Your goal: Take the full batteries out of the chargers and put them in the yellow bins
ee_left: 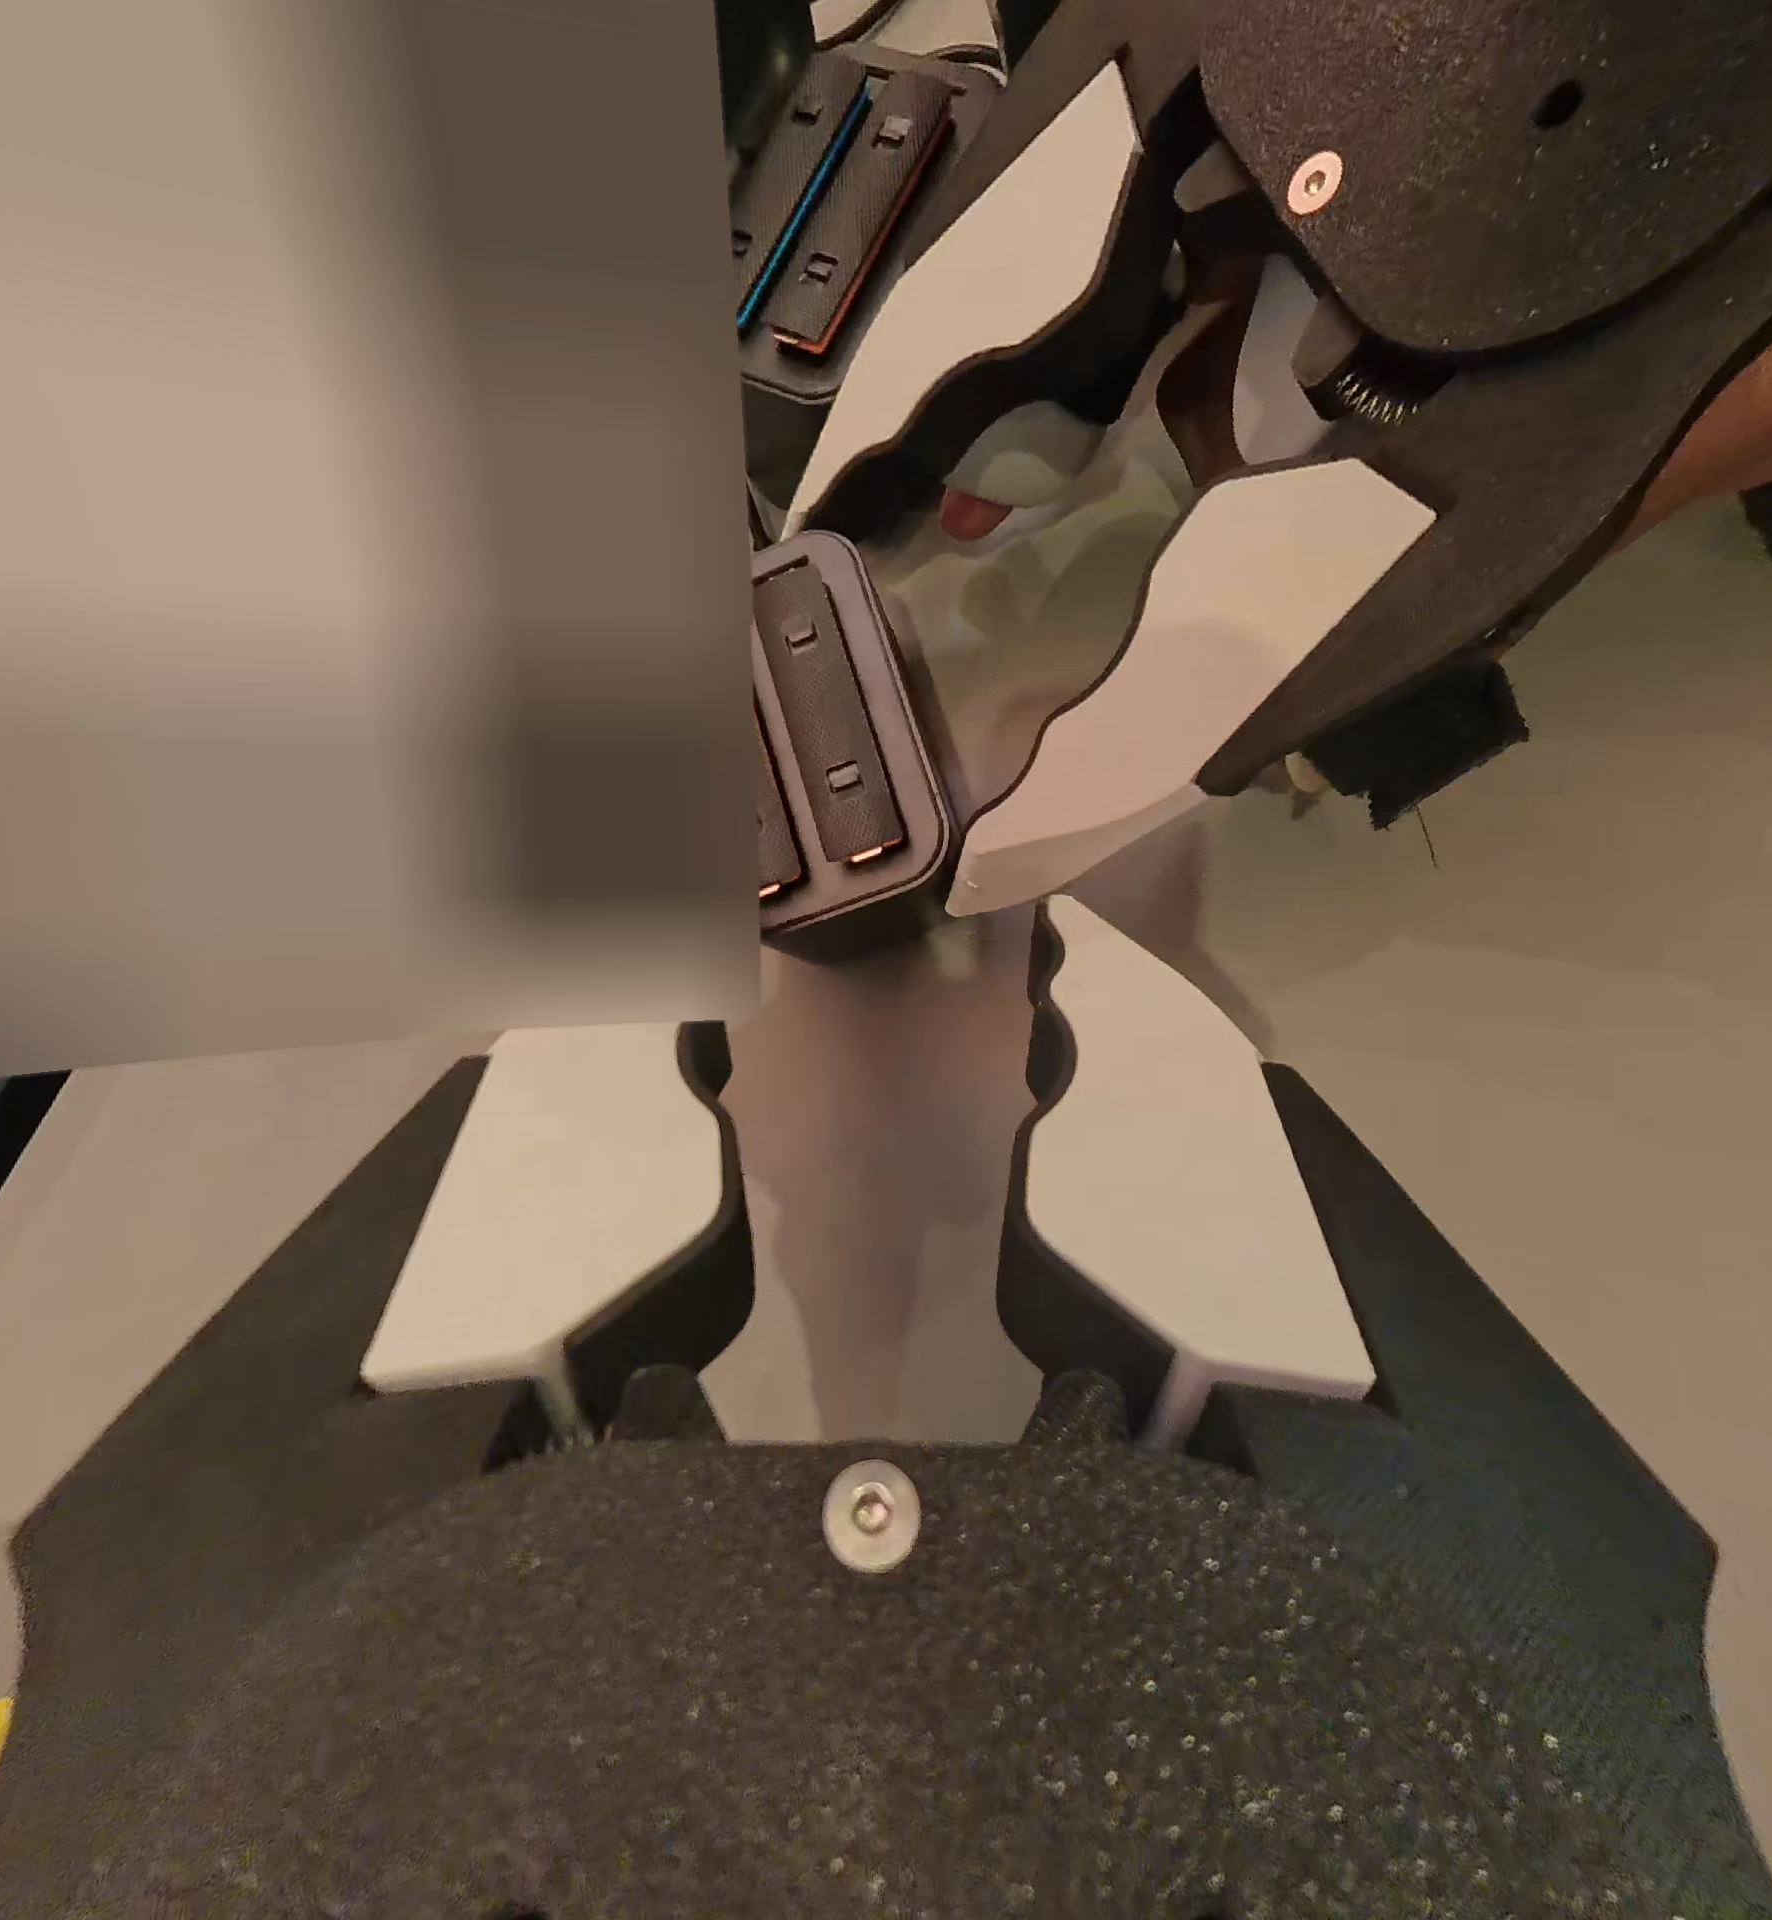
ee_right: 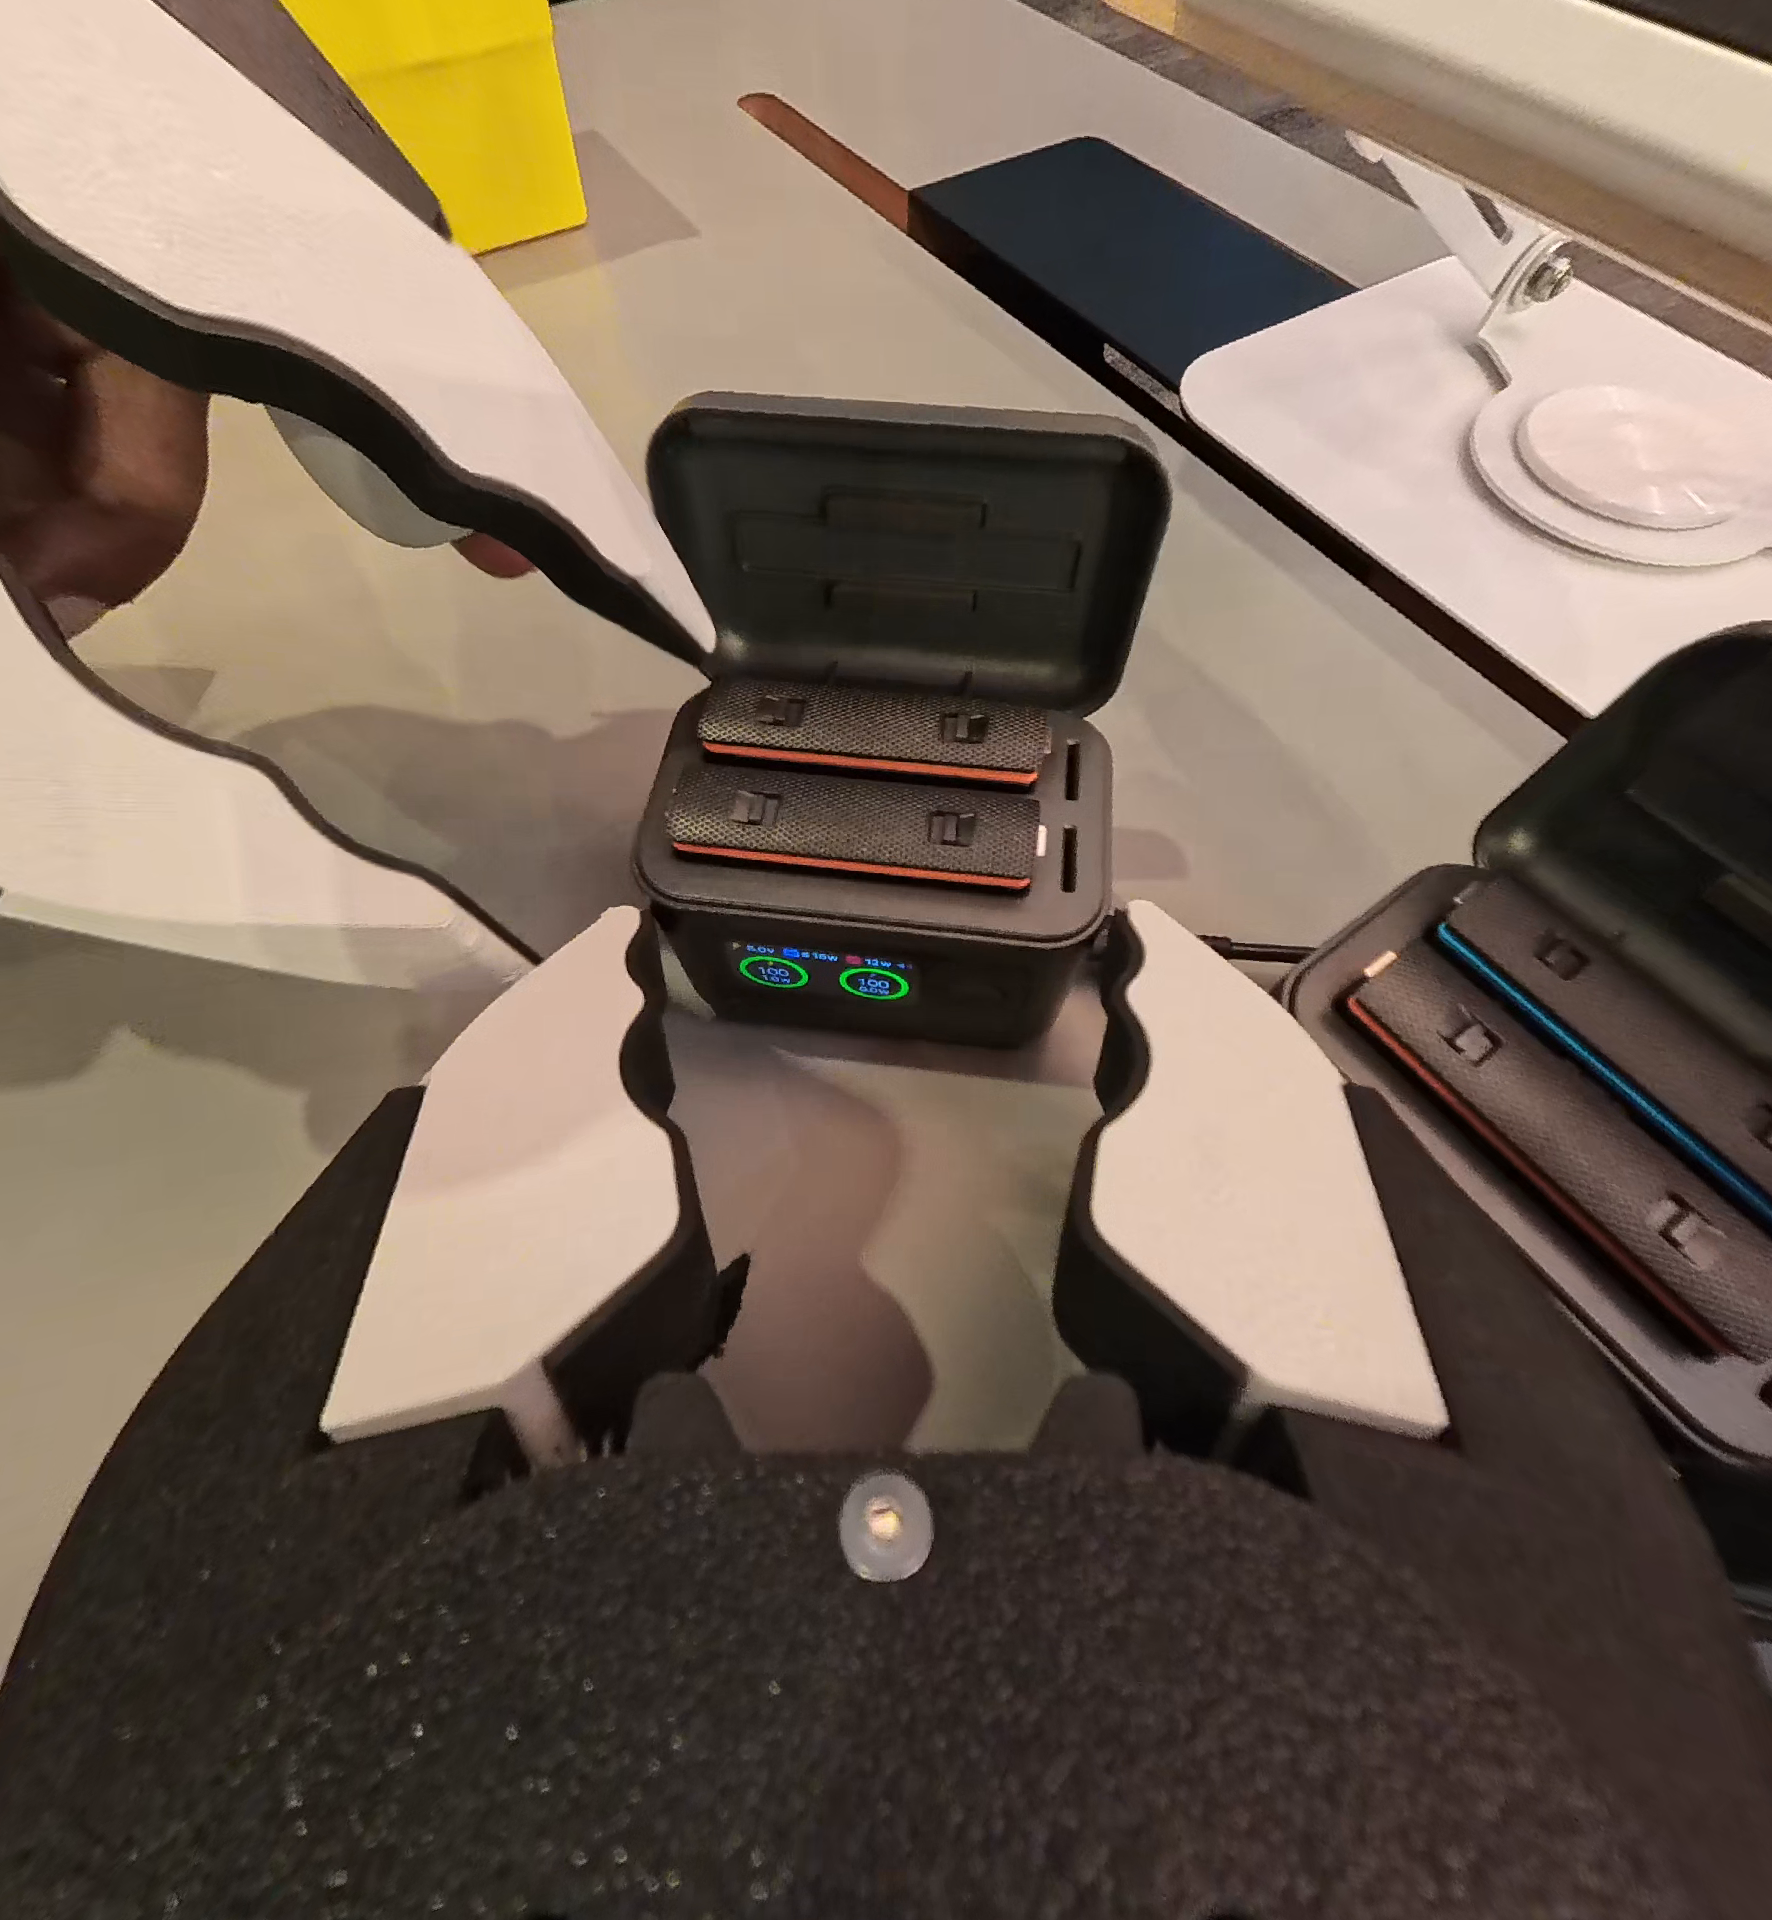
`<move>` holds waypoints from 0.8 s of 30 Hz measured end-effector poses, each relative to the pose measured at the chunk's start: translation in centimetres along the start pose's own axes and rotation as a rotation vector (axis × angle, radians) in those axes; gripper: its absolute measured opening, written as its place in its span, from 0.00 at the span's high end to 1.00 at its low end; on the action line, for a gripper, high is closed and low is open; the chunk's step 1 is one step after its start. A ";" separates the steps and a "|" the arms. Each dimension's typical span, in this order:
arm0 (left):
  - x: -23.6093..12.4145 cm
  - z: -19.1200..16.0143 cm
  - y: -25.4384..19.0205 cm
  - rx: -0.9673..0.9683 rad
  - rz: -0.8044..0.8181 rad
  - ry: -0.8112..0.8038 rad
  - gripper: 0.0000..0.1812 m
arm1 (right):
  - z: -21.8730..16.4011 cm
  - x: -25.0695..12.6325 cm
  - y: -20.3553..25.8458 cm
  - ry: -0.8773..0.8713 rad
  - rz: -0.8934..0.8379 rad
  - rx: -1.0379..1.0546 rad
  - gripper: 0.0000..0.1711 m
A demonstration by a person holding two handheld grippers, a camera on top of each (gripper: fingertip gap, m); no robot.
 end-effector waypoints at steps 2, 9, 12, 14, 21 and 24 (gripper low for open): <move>-0.2 0.0 0.1 0.001 0.019 -0.005 0.70 | 0.0 0.0 0.0 0.000 -0.005 0.001 0.53; 0.0 -0.2 -0.2 0.002 0.044 -0.012 0.71 | 0.1 0.0 0.1 -0.003 0.010 0.021 0.53; 0.0 0.0 -0.2 0.035 0.051 -0.012 0.71 | 0.1 0.0 0.1 -0.001 0.009 0.016 0.53; 0.0 0.2 -0.1 0.049 0.046 0.007 0.70 | 0.1 0.0 0.1 0.000 0.007 0.015 0.53; -0.6 1.1 -0.5 0.393 -0.061 0.235 0.72 | 0.0 -0.1 0.1 0.000 0.037 0.006 0.54; -0.3 1.9 -0.4 0.637 -0.147 0.345 0.69 | 0.0 -0.2 0.1 -0.005 0.066 0.028 0.54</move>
Point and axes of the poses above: each gripper's, where its closed fingertips meet, x out along the fingers, z out of its top, y = z × x across the jaws, the point moved 1 cm from there along -x, back along the fingers, and after that the axes turned 12 degrees about -z, right-handed, at the moved point
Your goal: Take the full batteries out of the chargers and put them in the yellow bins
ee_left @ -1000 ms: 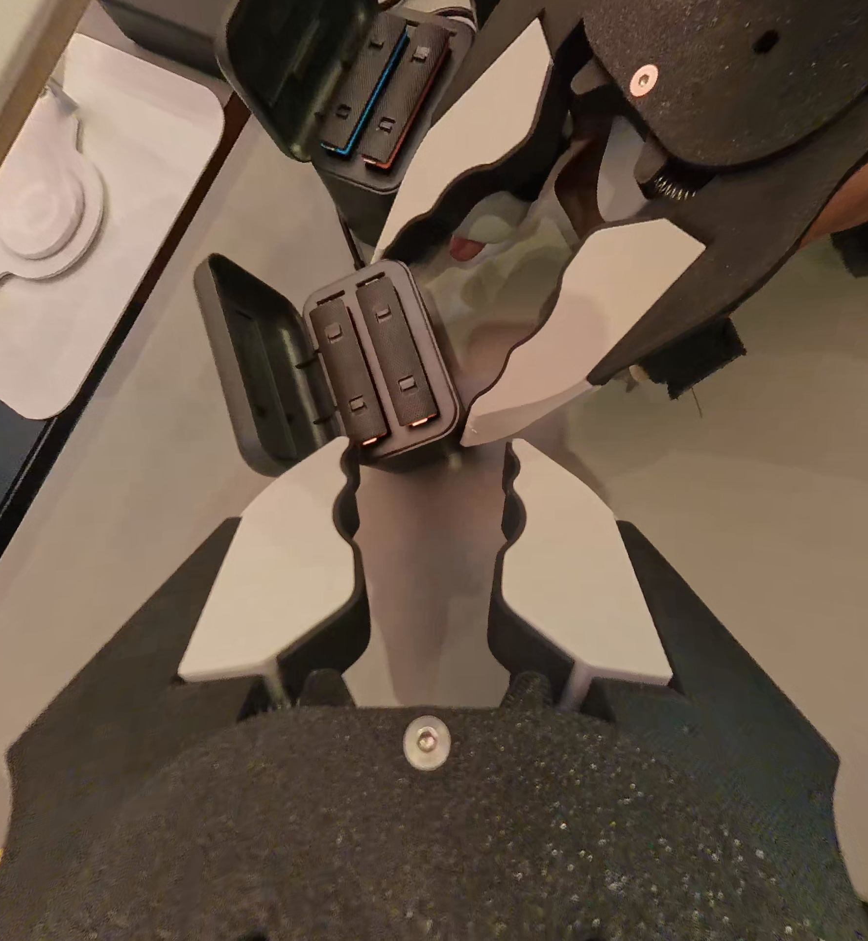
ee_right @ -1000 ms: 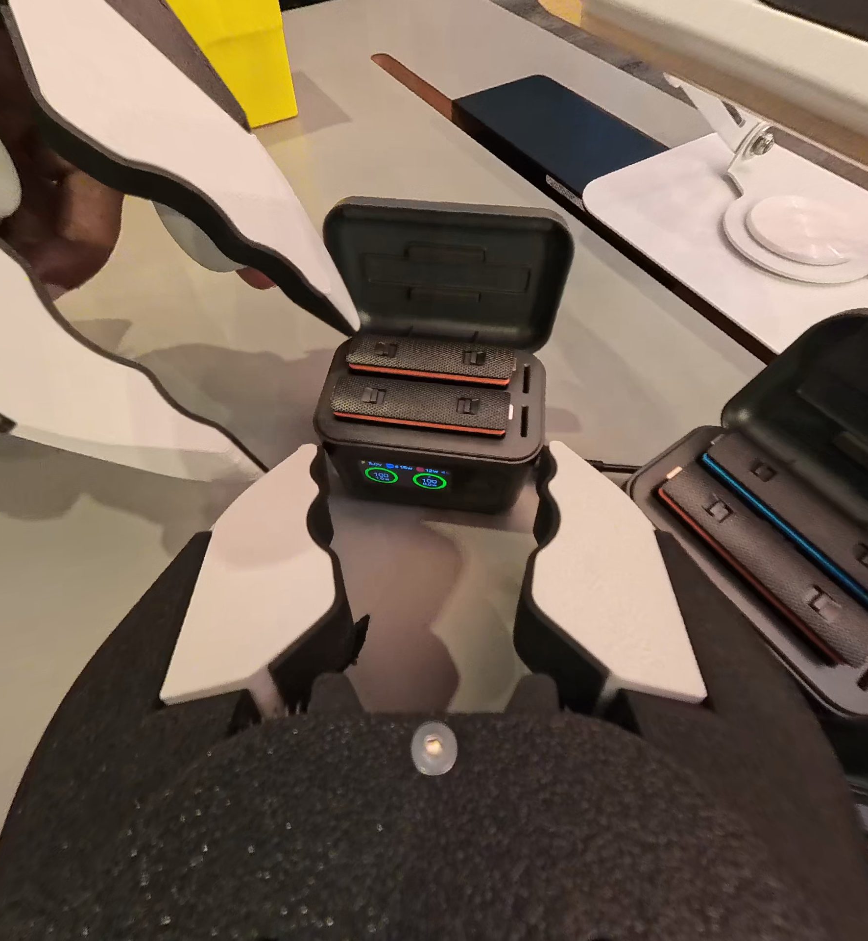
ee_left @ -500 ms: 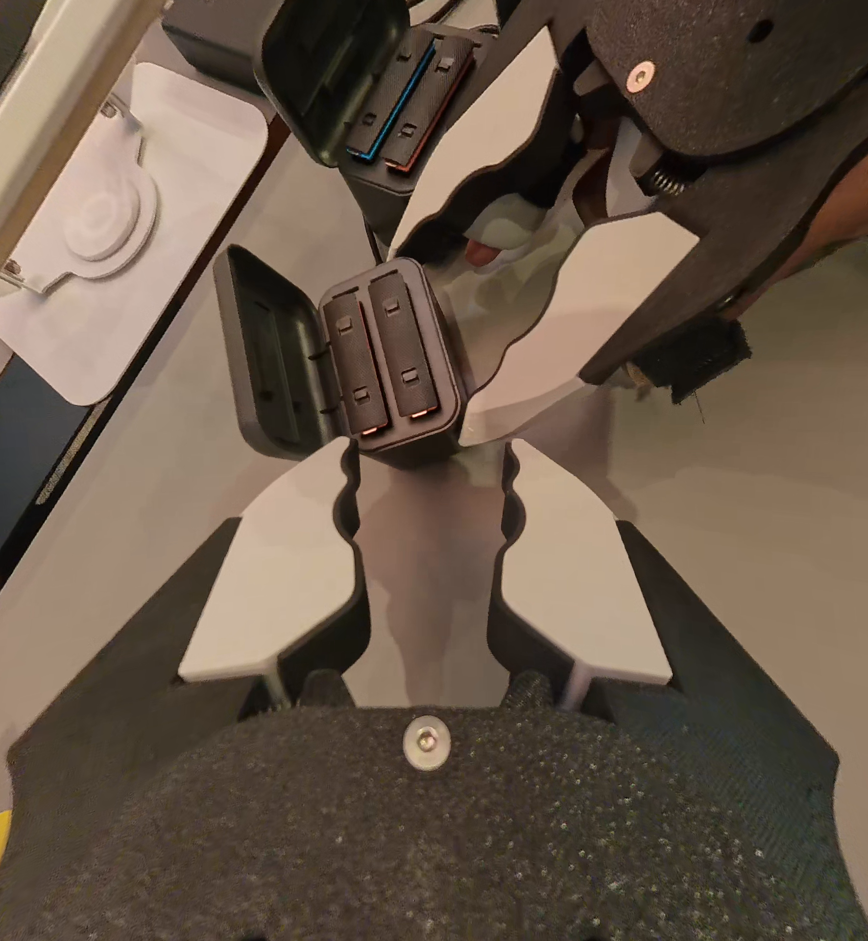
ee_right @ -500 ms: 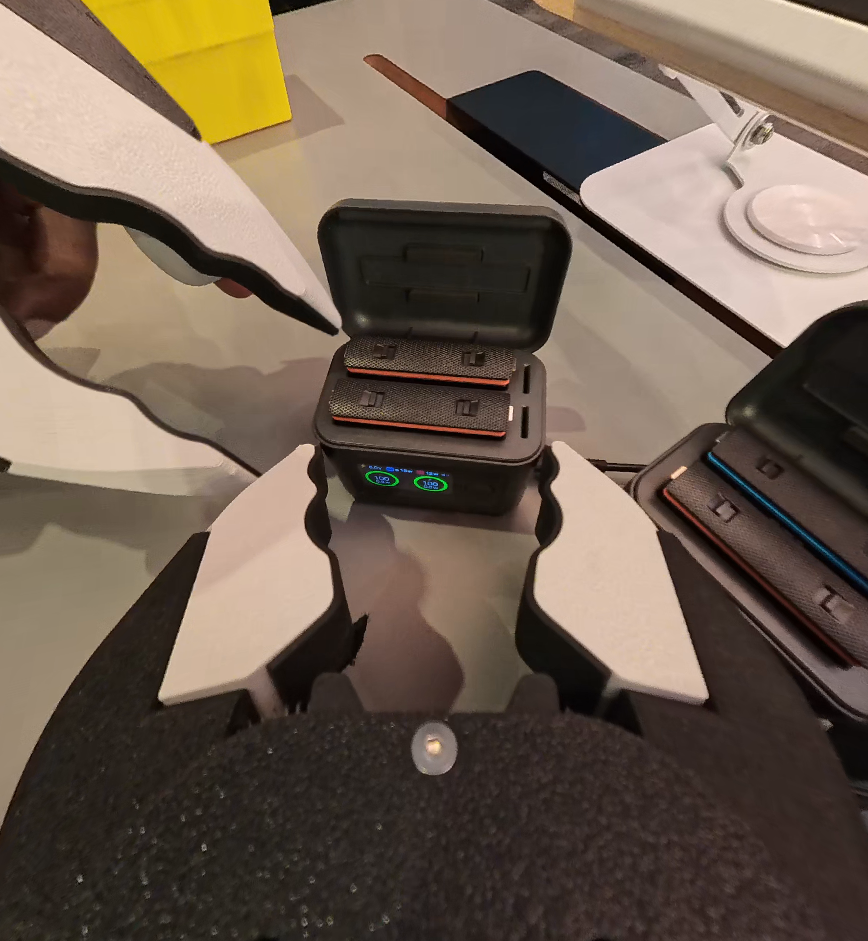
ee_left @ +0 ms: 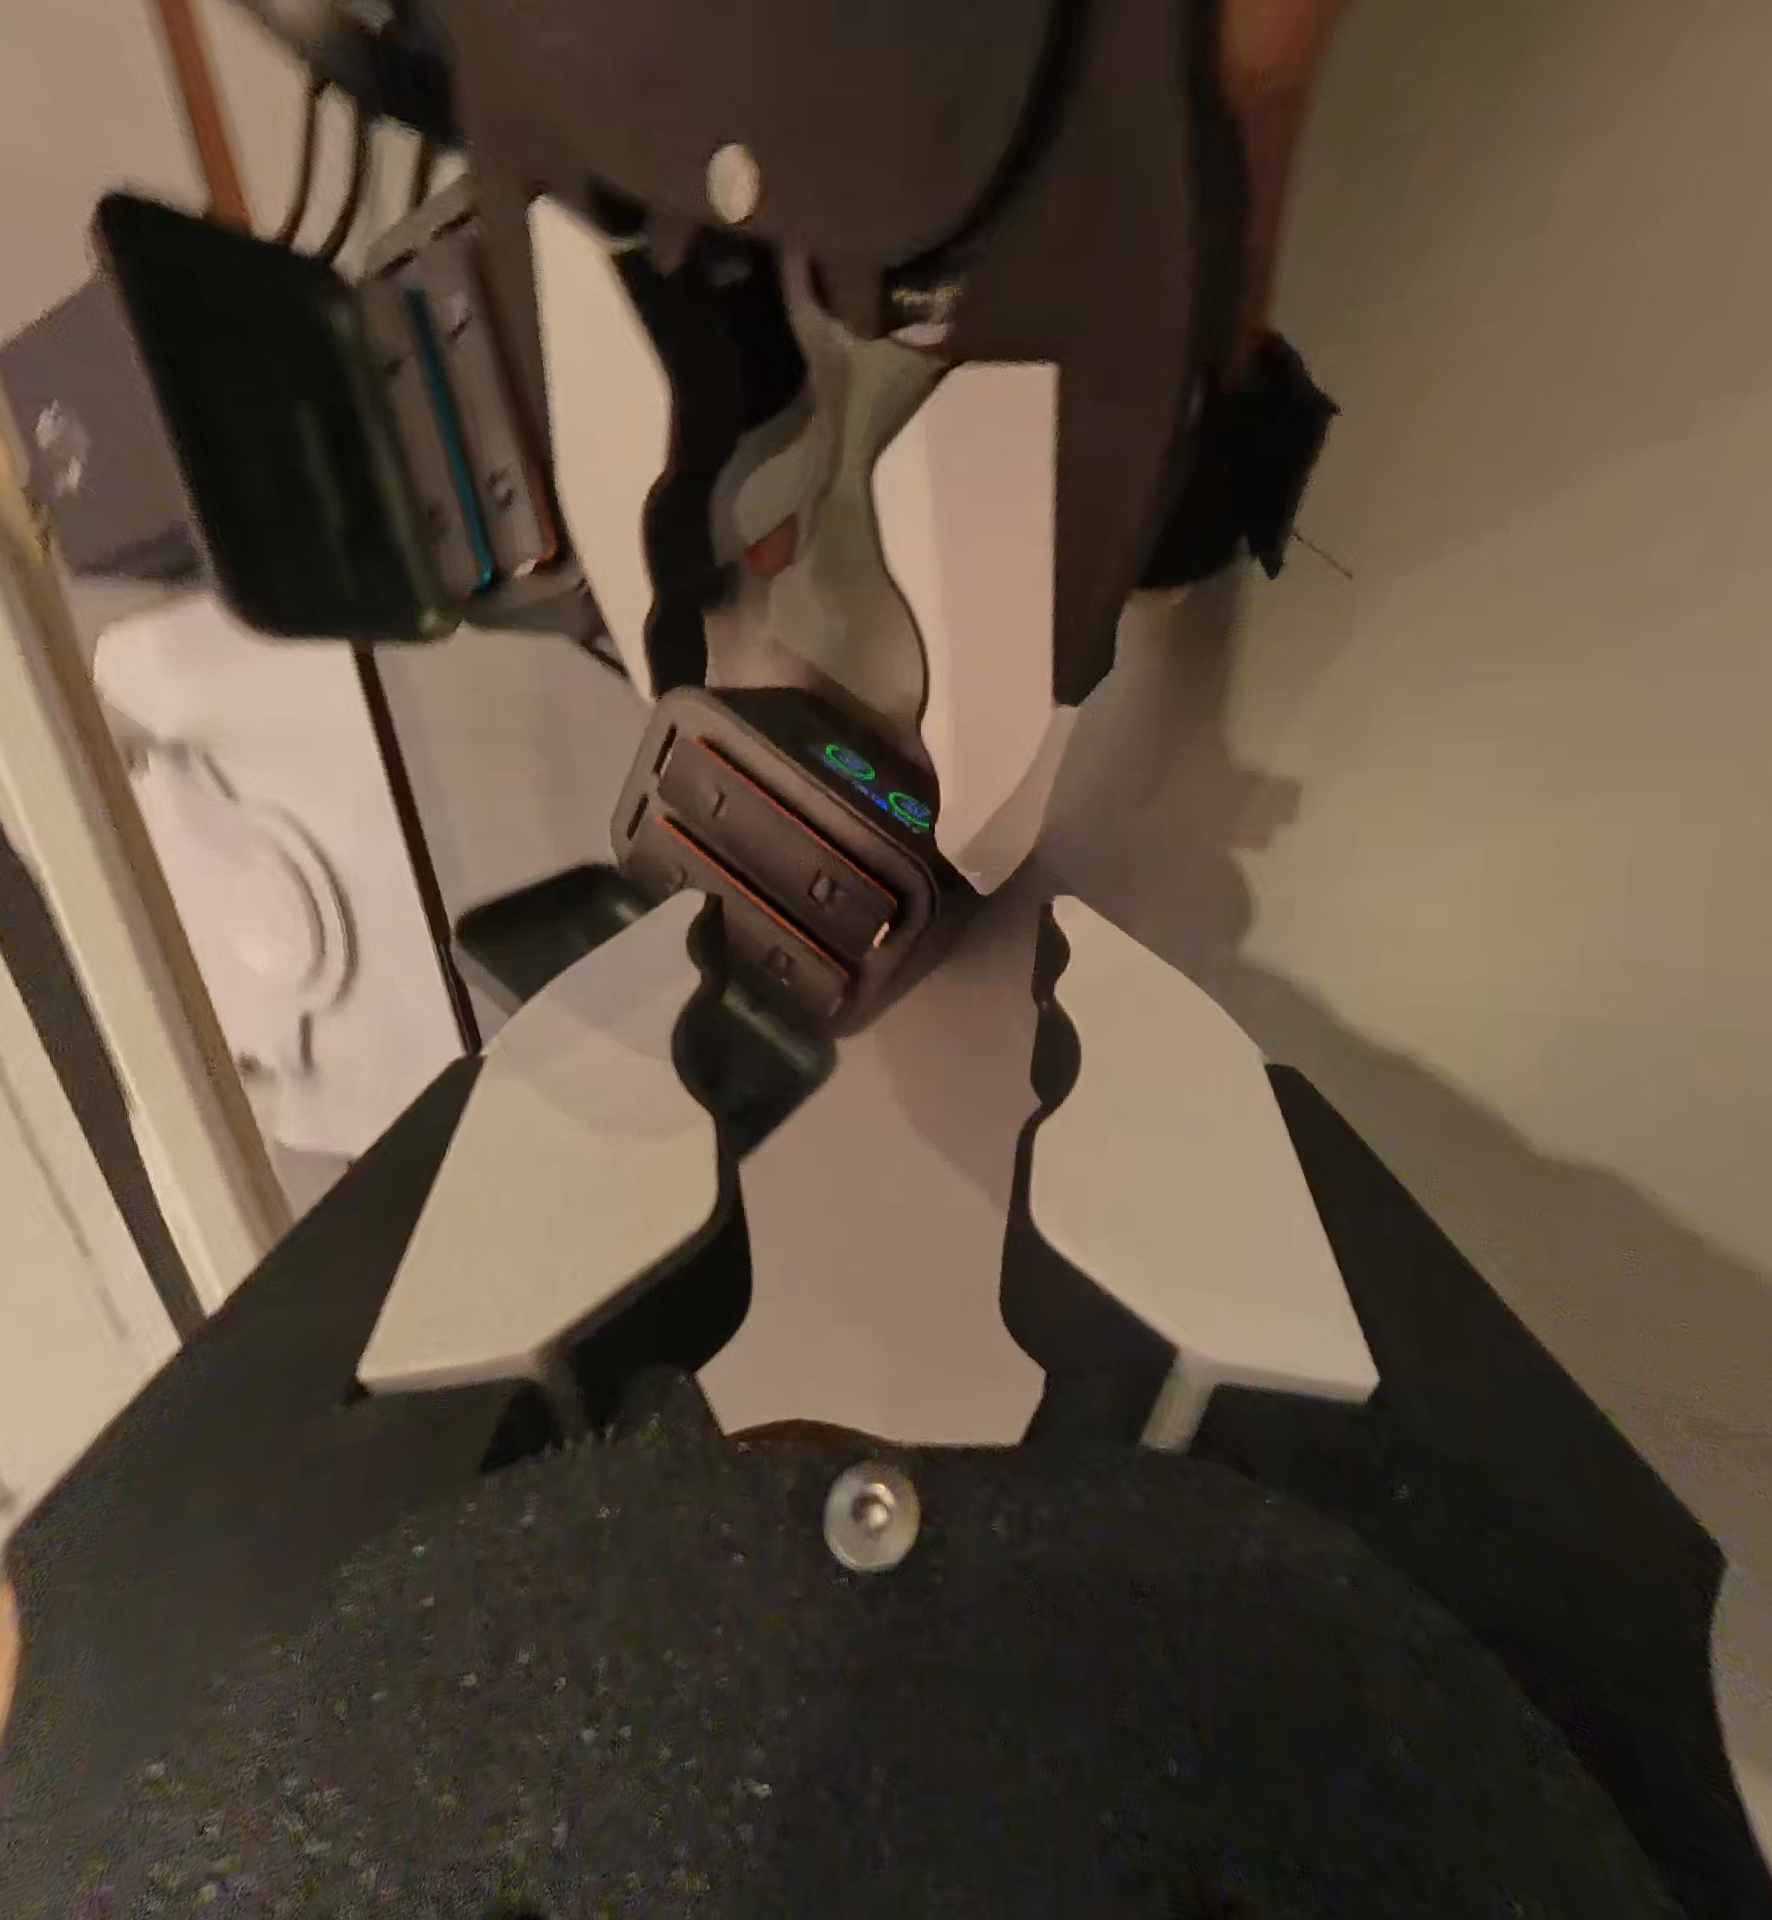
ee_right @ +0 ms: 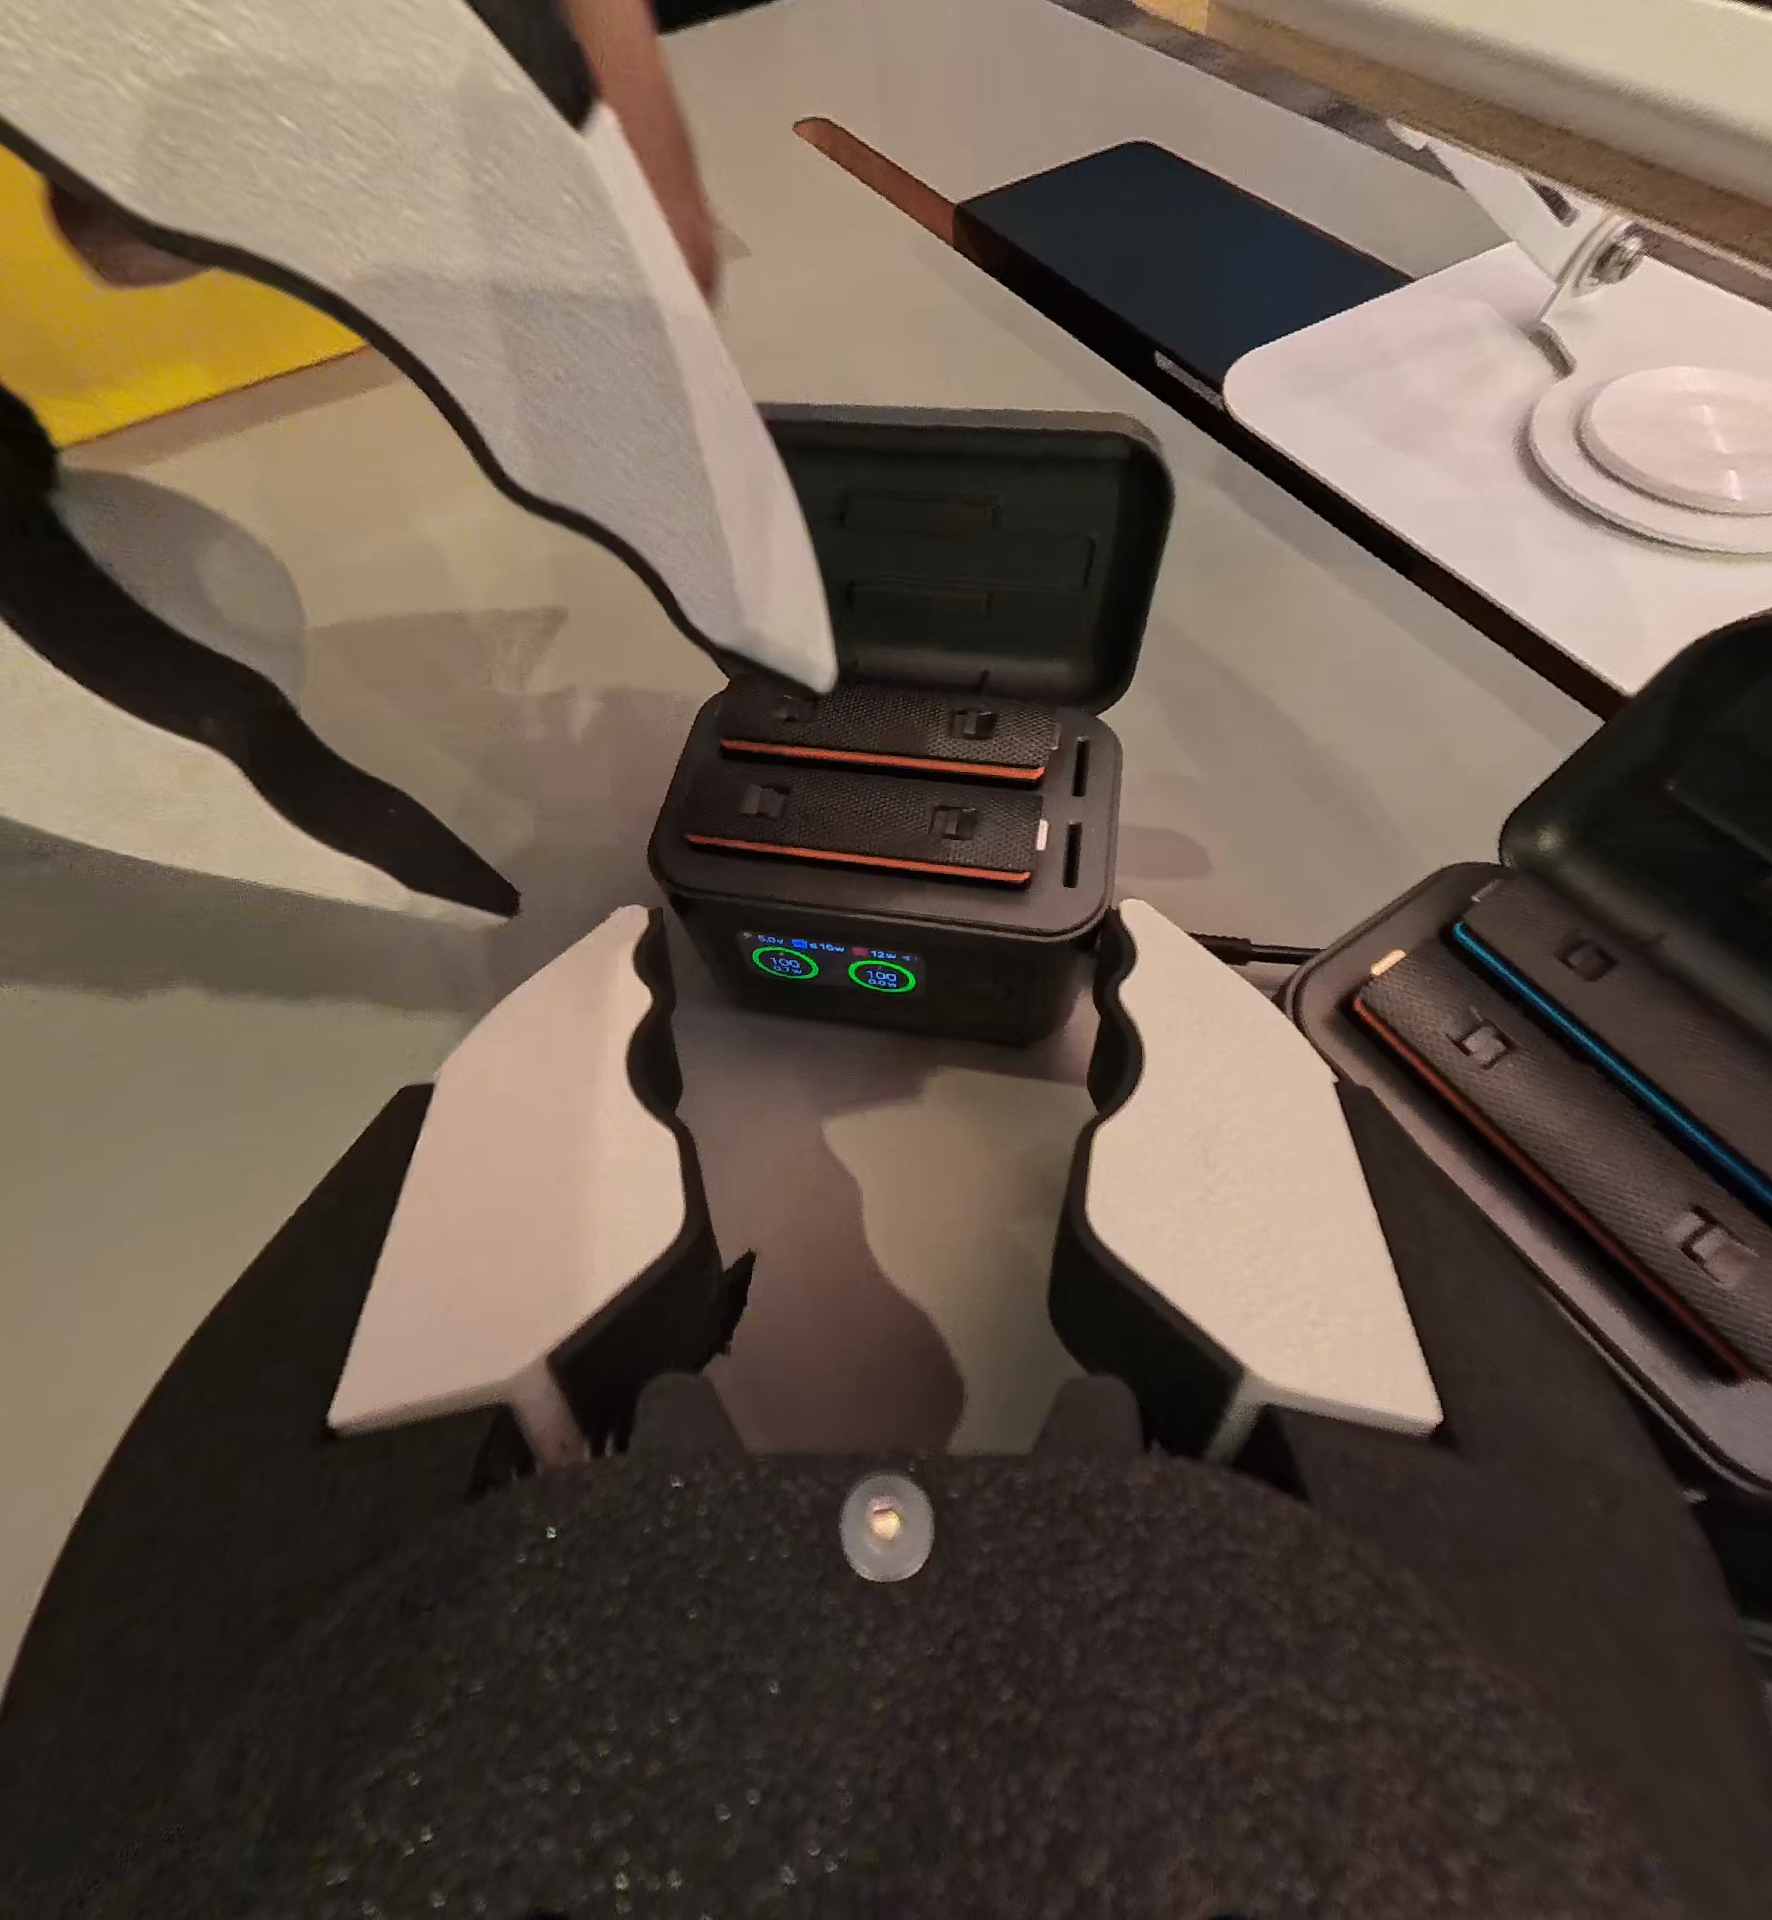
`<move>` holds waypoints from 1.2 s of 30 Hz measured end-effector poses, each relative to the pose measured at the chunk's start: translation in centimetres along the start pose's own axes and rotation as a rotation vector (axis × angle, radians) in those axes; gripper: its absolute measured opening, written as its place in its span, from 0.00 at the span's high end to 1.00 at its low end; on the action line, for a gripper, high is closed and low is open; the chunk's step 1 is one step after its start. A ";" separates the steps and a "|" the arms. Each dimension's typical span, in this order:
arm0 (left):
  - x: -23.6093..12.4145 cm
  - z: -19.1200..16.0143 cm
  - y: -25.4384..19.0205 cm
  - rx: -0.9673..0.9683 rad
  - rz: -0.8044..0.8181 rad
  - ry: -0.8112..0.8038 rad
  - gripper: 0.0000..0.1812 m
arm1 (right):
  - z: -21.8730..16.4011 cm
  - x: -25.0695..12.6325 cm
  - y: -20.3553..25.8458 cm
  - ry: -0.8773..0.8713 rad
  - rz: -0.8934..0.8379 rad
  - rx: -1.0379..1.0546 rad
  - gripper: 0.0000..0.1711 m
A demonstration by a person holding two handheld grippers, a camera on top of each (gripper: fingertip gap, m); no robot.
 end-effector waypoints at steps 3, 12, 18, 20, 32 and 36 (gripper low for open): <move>0.7 0.9 0.5 0.143 -0.115 0.029 0.68 | 0.0 -0.2 0.0 -0.003 0.018 0.010 0.55; 2.0 0.7 1.9 0.268 -0.301 0.127 0.63 | -0.2 -0.8 -0.6 -0.007 0.054 0.044 0.55; 2.3 -0.2 2.3 0.323 -0.337 0.194 0.61 | -0.3 -0.8 -0.5 -0.002 0.062 0.044 0.54; 2.4 -0.4 2.5 0.347 -0.338 0.214 0.62 | -0.3 -0.8 -0.5 -0.001 0.062 0.045 0.54; 2.2 -0.5 2.7 0.339 -0.366 0.153 0.63 | -0.1 -0.2 0.0 0.005 0.022 0.044 0.48; 2.1 -0.6 2.7 0.330 -0.365 0.126 0.64 | 0.0 -0.3 0.2 0.003 0.048 0.055 0.48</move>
Point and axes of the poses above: each gripper's, where its closed fingertips meet, x out along the fingers, z out of its top, y = z × x across the jaws, the point moved 1 cm from there along -x, back along the fingers, and after that the axes turned 12 degrees about -z, right-handed, at the moved point
